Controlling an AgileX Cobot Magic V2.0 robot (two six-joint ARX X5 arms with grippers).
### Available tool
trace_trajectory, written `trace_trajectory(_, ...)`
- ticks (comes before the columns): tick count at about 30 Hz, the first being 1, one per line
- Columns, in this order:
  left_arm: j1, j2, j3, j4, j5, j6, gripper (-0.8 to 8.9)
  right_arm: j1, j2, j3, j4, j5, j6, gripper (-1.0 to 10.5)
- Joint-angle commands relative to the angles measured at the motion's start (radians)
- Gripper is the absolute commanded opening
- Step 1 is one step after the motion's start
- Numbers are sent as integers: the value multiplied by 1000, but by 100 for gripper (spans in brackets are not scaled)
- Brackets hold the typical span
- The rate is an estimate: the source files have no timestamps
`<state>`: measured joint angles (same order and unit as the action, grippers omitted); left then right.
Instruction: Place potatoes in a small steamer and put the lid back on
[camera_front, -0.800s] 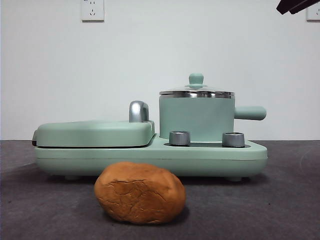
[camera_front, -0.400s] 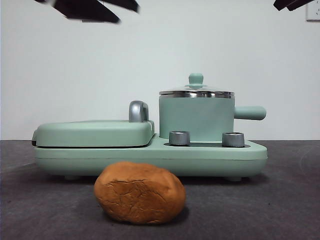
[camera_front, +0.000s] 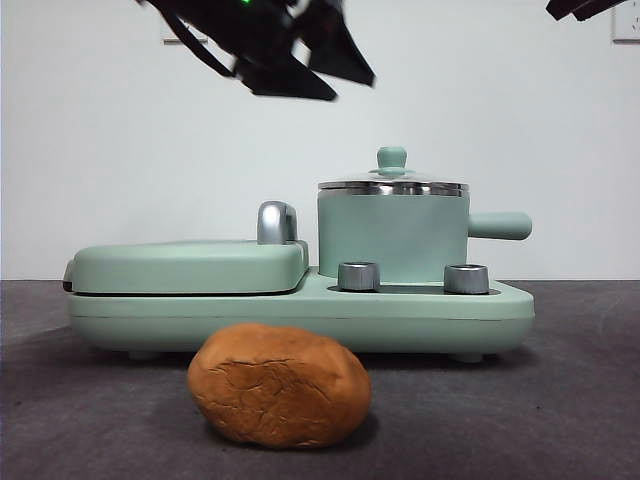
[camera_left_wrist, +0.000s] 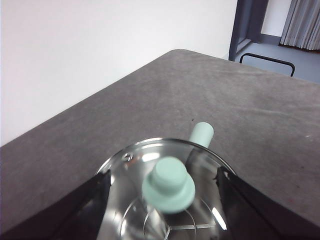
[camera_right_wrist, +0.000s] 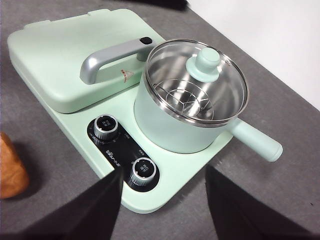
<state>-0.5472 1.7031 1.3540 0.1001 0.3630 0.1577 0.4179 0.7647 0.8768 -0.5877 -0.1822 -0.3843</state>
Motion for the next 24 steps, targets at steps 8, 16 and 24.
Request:
trace_trajectory(8, -39, 199, 112, 136, -2, 36, 338, 5, 5, 22, 19, 0, 18, 260)
trace_trajectory(16, -42, 253, 112, 177, -2, 36, 338, 5, 5, 22, 19, 0, 18, 260)
trace_trajectory(24, -42, 256, 112, 177, -2, 32, 338, 5, 5, 22, 21, 0, 18, 260)
